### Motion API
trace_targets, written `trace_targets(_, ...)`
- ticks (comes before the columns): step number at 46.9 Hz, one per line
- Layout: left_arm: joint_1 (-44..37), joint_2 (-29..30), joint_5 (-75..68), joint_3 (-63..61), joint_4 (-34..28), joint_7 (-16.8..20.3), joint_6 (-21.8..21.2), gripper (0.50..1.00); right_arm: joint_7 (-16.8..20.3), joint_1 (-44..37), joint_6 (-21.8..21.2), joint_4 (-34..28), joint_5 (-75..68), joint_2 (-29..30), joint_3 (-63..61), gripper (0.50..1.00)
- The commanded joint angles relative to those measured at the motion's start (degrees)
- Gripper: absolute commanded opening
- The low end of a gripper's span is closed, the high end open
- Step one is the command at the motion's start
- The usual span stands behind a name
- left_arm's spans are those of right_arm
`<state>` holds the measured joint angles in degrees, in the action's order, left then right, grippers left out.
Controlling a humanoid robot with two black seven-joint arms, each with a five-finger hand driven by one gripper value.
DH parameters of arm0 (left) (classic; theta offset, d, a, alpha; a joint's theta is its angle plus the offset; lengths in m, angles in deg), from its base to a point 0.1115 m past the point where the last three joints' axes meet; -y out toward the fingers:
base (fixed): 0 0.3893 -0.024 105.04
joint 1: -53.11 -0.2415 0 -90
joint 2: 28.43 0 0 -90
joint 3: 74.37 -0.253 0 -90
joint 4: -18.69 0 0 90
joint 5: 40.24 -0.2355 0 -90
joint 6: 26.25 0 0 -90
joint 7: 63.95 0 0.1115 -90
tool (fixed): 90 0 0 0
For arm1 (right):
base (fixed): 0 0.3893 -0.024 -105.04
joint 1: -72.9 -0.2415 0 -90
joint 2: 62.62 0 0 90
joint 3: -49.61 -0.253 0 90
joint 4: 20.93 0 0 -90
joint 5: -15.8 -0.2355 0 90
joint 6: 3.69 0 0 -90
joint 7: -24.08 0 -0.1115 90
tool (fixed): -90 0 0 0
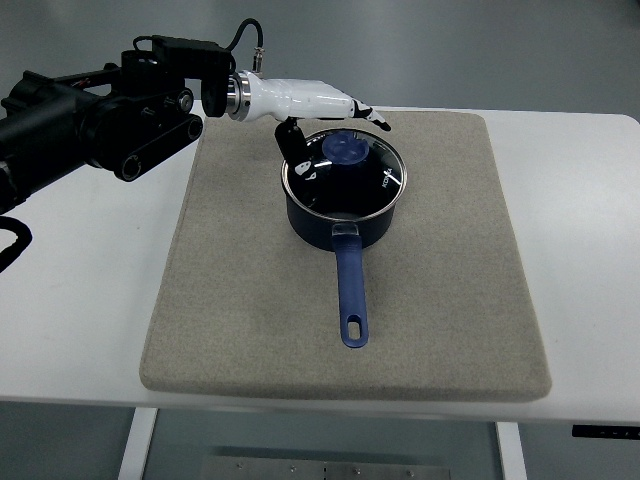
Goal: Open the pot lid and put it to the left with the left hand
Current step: 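Lower the left hand and close its fingers around the blue knob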
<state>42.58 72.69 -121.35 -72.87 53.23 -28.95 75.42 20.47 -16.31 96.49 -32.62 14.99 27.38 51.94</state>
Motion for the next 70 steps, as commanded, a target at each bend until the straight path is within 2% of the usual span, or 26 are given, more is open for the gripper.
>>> trace_targets(1, 0.43, -0.14, 0.17, 0.08, -0.01, 0.00, 0.01, 0.943, 0.00, 0.00, 0.01, 0.00, 0.02, 0.00, -0.05, 0.917)
trace_targets(9, 0.69, -0.41, 0.08, 0.00, -0.09, 0.00, 0.01, 0.943, 0.00, 0.00, 0.01, 0.00, 0.02, 0.00, 0.04, 0.917)
trace_targets(20, 1.22, -0.41, -0.09, -0.09, -0.01, 0.00, 0.19, 0.825, 0.00, 0.00, 0.01, 0.00, 0.02, 0.00, 0.04, 0.917)
trace_targets(47, 1.57, -0.41, -0.18, -2.29, -0.09, 0.00, 0.19, 0.816, 0.00, 0.00, 0.01, 0.00, 0.02, 0.00, -0.05, 0.917)
trace_targets(63, 2.01, -0.32, -0.18, -3.70, -0.09, 0.00, 0.19, 0.666, 0.00, 0.00, 0.01, 0.00, 0.02, 0.00, 0.04, 0.917)
trace_targets(65, 2.10, -0.32, -0.18, -3.78, -0.09, 0.00, 0.19, 0.662, 0.00, 0.00, 0.01, 0.00, 0.02, 0.00, 0.04, 0.917)
trace_targets(70, 2.71, -0.23, -0.18, -3.78, -0.18, 0.00, 0.36, 0.589, 0.00, 0.00, 0.01, 0.00, 0.02, 0.00, -0.05, 0.917)
